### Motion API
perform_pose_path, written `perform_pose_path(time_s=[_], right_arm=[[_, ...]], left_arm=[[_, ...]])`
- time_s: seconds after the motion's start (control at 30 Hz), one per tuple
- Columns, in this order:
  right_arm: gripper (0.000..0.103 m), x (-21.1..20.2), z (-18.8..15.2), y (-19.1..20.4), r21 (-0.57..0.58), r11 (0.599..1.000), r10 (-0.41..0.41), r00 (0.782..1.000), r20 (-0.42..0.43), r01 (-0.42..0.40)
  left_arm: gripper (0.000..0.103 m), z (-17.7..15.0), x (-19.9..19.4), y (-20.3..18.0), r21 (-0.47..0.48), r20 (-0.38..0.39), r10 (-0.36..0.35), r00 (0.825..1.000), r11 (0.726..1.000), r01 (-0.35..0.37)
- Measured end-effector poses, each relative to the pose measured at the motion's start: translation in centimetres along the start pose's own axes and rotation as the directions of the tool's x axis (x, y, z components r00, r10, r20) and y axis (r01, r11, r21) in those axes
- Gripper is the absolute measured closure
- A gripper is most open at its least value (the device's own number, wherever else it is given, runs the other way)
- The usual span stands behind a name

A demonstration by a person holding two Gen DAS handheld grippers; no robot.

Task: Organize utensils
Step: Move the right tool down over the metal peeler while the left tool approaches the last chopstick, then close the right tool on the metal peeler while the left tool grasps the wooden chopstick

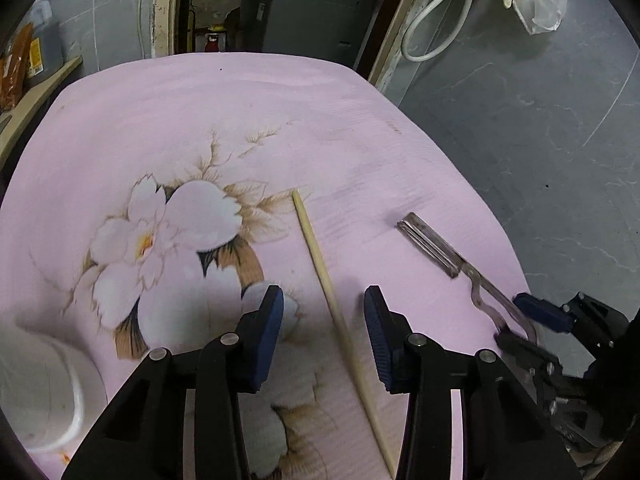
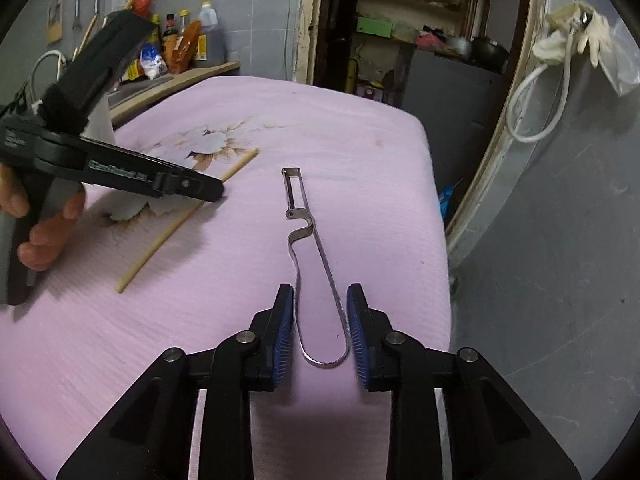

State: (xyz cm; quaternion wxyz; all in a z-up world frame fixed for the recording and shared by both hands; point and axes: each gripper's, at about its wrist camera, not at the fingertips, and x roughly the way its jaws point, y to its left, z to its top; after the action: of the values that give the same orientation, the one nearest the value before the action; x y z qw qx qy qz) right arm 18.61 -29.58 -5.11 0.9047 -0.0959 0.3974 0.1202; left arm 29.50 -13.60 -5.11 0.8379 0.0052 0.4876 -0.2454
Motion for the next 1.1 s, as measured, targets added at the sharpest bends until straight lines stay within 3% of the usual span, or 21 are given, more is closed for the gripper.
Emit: perform_pose_path(time_s=[0.07,0.2,0.33,0.5,0.73,0.8,0.83,0.87,1.1], right_arm=[[0.054,0.1,0.5,-0.1,0.008,1.000,0.018,1.000,-0.004,-0.018],[0.053,1.4,2.0,-0.3,-0.007,1.000,0.021,0.999,-0.035,-0.021],[0.053,3.0,3.4,-0.3,-0.025,0.998,0.052,0.996,-0.066,-0.054],[0.067,5.2,5.7,-0.2,-0.063,0.993,0.089,0.990,-0.109,-0.096],[0.067,7.4,7.6,-0.7,-0.006,0.986,0.161,0.973,-0.168,-0.164],[0.081,7.1,7.4,-0.3,-0.014,0.986,0.163,0.973,-0.165,-0.167],[0.086,6.9,7.3,-0.2,-0.001,0.983,0.179,0.971,-0.162,-0.181],[0.092,6.6,7.1,-0.2,0.011,0.982,0.189,0.969,-0.156,-0.190],[0.092,4.2,5.2,0.4,0.013,0.989,0.147,0.988,-0.052,-0.147]], left_arm=[[0.067,0.0,0.1,0.0,0.005,-0.002,-0.006,1.000,1.000,0.006],[0.079,-0.3,0.2,-0.1,0.051,0.008,0.027,1.000,0.998,-0.028],[0.080,-0.3,0.4,-0.1,0.059,0.002,0.017,1.000,0.998,-0.017],[0.082,-0.2,0.3,0.9,0.034,-0.009,-0.028,1.000,0.999,0.029],[0.082,0.4,0.8,0.5,0.072,-0.012,-0.016,1.000,0.997,0.017],[0.085,0.3,0.8,0.2,0.086,-0.006,0.001,1.000,0.996,-0.001],[0.094,0.2,0.9,0.0,0.093,-0.005,0.004,1.000,0.996,-0.004],[0.095,0.0,0.9,-0.3,0.089,-0.010,-0.003,1.000,0.996,0.004],[0.101,-0.7,0.0,0.7,-0.008,0.002,-0.058,0.998,0.998,0.058]])
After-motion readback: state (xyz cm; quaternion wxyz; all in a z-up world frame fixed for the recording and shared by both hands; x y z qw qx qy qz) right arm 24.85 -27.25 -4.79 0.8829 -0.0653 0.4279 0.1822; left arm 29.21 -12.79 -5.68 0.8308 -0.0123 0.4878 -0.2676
